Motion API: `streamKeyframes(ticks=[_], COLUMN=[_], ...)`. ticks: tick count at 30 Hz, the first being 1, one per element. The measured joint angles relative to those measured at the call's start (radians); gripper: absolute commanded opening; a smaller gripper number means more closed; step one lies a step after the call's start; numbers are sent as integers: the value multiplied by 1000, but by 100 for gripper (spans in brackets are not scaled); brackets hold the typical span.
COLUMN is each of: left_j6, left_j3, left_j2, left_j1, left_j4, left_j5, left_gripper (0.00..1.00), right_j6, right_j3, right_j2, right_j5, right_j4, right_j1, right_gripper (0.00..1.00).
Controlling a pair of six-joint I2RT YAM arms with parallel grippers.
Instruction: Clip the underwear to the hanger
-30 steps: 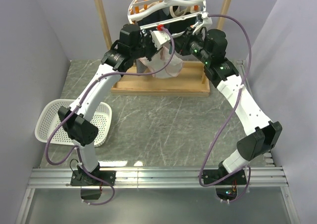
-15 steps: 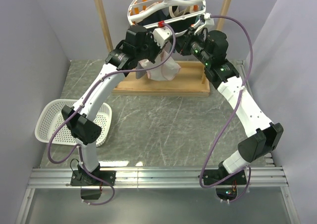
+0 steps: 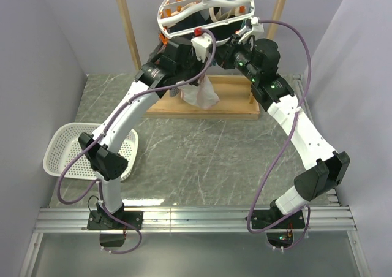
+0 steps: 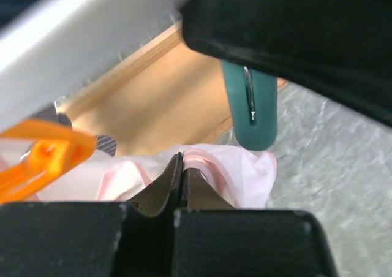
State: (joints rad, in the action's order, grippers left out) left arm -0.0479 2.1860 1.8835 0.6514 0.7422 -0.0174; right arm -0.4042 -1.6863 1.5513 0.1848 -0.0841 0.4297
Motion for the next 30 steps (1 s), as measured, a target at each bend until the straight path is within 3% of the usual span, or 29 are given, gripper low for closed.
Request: streamKeyframes(ticks=[7, 30], left_j6=[167, 449], left_j3=[98, 182], left_j2=[8, 78], left_j1=[12, 43], left_j4=[57, 142], left_j5=[81, 264], left_gripper=[0, 0], right_j6=[-2, -26], right_j3=[6, 8], right_j2=[0, 0], right_j5=[-10, -88], right_j4=[2, -5], right_j1=[6, 45], right_gripper=[0, 0])
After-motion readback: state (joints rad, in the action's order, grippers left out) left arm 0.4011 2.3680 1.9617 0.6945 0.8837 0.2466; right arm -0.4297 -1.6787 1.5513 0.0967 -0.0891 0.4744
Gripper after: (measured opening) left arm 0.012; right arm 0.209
